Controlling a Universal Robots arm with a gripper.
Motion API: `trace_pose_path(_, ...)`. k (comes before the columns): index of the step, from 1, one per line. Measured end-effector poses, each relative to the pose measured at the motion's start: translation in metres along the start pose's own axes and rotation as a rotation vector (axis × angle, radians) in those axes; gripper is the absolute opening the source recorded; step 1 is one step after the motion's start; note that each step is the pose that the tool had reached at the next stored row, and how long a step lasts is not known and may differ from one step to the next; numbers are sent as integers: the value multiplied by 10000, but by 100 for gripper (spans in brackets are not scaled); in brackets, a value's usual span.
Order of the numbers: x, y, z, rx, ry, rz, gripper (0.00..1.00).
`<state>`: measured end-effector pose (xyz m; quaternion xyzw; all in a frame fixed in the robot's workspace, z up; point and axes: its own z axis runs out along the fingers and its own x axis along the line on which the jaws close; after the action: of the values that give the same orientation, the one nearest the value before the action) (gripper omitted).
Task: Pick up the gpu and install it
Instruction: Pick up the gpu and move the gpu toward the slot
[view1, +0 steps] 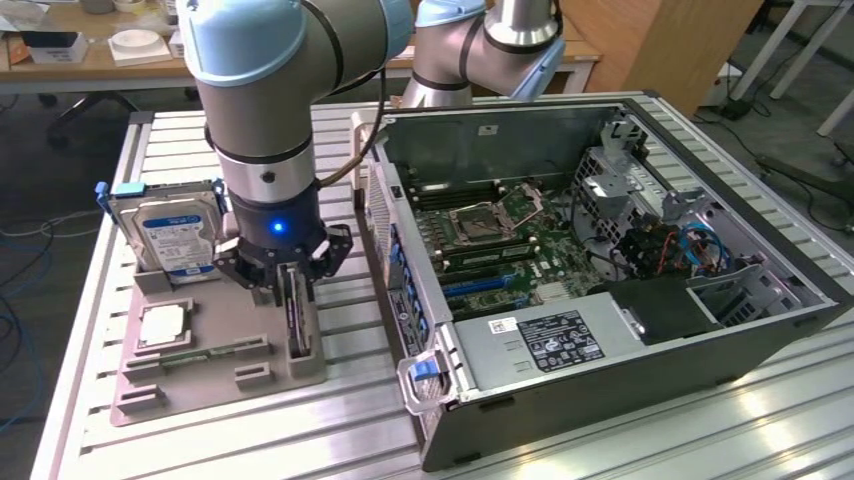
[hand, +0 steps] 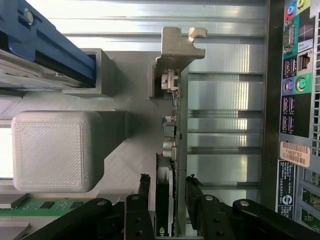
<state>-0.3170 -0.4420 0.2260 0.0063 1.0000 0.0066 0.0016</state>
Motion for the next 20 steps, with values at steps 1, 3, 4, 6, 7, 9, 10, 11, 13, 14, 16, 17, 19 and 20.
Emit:
trace_pose_path(1, 0, 0, 0, 0, 1, 1, 42)
trace_pose_path(3, 0, 0, 0, 0, 0, 0, 42)
trace_pose_path(4, 0, 0, 0, 0, 0, 0, 42)
trace_pose_path(6, 0, 0, 0, 0, 0, 0, 42)
trace_pose_path(7, 0, 0, 0, 0, 0, 0, 42)
trace_pose_path(9, 0, 0, 0, 0, 0, 0, 42)
trace_pose_path(10, 0, 0, 0, 0, 0, 0, 42)
trace_pose_path(11, 0, 0, 0, 0, 0, 0, 42)
trace_pose_path(13, 0, 0, 0, 0, 0, 0, 42)
trace_pose_path(14, 2, 0, 0, 0, 1, -1, 42)
trace_pose_path(16, 13, 1, 13, 0, 0, 1, 42)
trace_pose_path(17, 26, 0, 20, 2, 2, 0, 42)
trace_pose_path(19, 32, 1, 27, 0, 1, 0, 42)
trace_pose_path(20, 32, 1, 27, 0, 1, -1, 42)
